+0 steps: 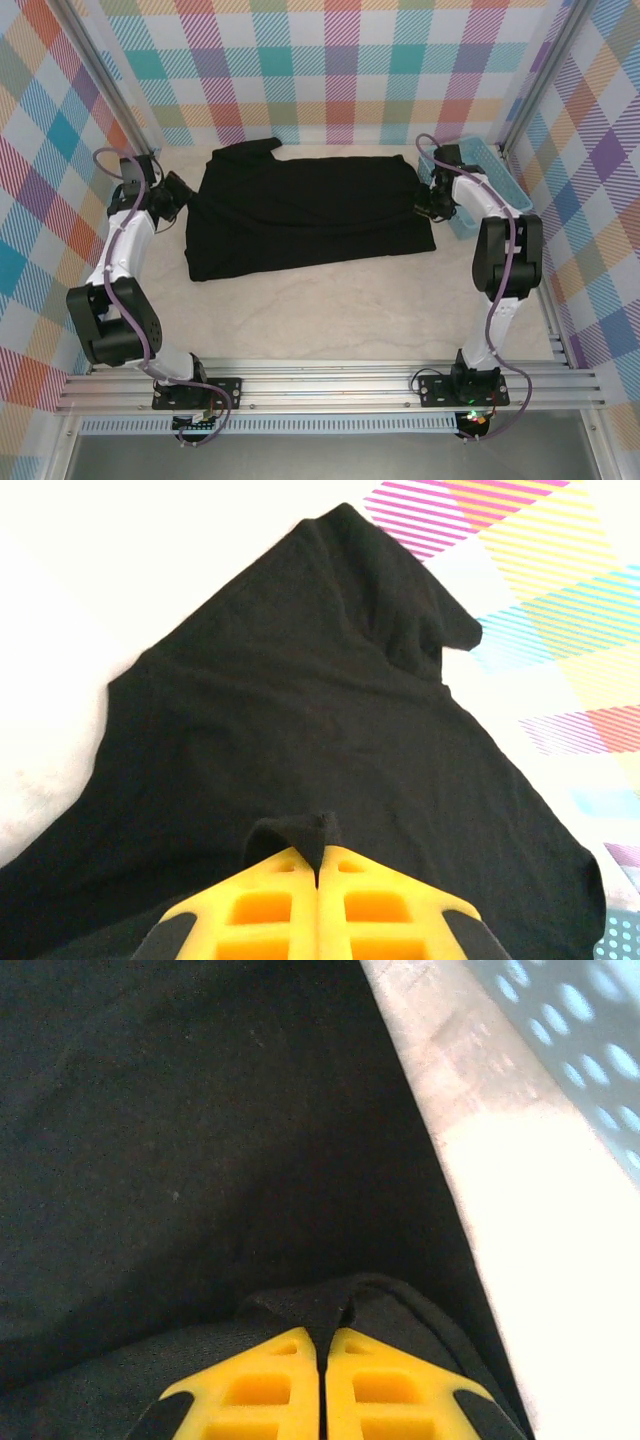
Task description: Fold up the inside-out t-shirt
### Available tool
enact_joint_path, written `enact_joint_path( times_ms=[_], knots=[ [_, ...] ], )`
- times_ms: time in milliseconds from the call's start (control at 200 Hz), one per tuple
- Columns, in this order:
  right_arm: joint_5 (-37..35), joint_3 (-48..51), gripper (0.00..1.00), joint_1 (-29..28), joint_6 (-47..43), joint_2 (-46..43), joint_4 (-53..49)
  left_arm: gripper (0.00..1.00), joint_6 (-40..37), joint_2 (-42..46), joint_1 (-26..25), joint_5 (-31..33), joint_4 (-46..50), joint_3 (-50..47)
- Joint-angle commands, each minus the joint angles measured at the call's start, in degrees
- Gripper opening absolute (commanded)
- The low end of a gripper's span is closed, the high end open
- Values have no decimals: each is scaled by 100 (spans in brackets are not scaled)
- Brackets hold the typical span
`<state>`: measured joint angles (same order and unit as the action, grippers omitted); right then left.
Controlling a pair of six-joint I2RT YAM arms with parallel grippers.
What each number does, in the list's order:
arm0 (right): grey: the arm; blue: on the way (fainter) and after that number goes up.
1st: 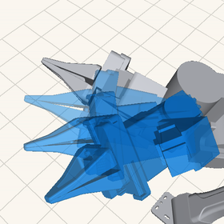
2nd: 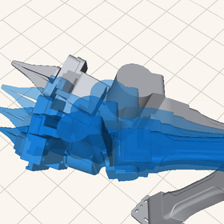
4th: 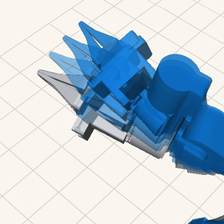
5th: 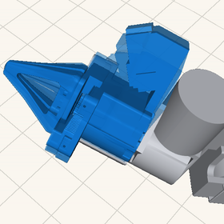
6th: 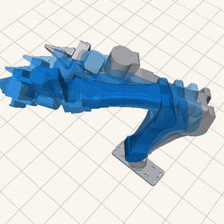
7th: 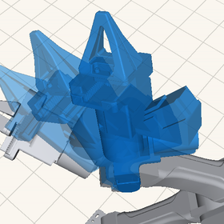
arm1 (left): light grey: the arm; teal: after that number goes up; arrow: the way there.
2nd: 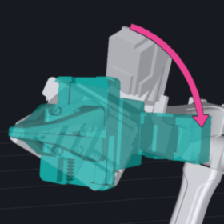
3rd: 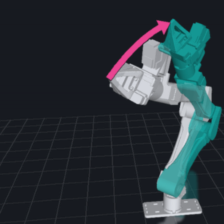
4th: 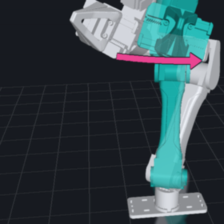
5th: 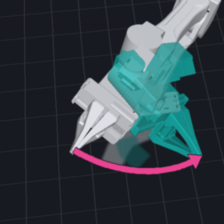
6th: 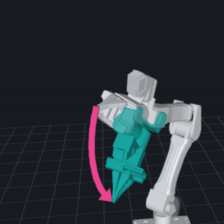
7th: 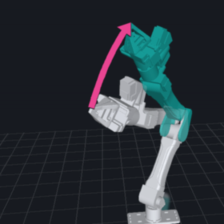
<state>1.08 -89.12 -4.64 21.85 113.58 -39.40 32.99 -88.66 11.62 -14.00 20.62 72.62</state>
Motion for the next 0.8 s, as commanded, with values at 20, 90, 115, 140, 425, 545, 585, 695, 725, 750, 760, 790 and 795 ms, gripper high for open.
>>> enact_joint_path(
  times_ms=[20,90,115,140,425,545,585,695,725,750,760,790,795],
  knots=[
    [-230,-347,8,-93,-110,279,2,0,-152,-398,-76,77,-228,389],
    [-276,-476,8,-114,-127,403,-15,0,-214,-594,-72,62,-200,511],
    [-293,-519,8,-124,-128,451,-15,0,-226,-641,-72,72,-220,529],
    [-310,-562,8,-124,-141,493,-34,0,-236,-680,-72,68,-248,546],
    [-825,-875,7,-120,-345,718,-227,0,-313,-1219,-85,-119,-274,902],
    [-992,-940,7,-108,-413,710,-282,0,-325,-1350,-82,-184,-247,1010],
    [-983,-957,7,-112,-412,709,-275,0,-324,-1381,-89,-200,-290,1008],
    [-949,-1094,8,-115,-388,847,-268,0,-323,-1532,-96,-182,-351,1061],
    [-921,-1152,8,-116,-371,904,-247,0,-321,-1577,-98,-184,-365,1081],
    [-900,-1188,9,-115,-361,947,-226,0,-326,-1612,-92,-169,-382,1105],
    [-893,-1196,9,-124,-358,964,-202,0,-324,-1644,-90,-166,-392,1112],
    [-898,-1238,9,-124,-353,1012,-162,0,-319,-1702,-94,-141,-398,1153],
    [-894,-1247,9,-124,-350,1019,-150,0,-319,-1713,-96,-135,-400,1156]
  ],
)
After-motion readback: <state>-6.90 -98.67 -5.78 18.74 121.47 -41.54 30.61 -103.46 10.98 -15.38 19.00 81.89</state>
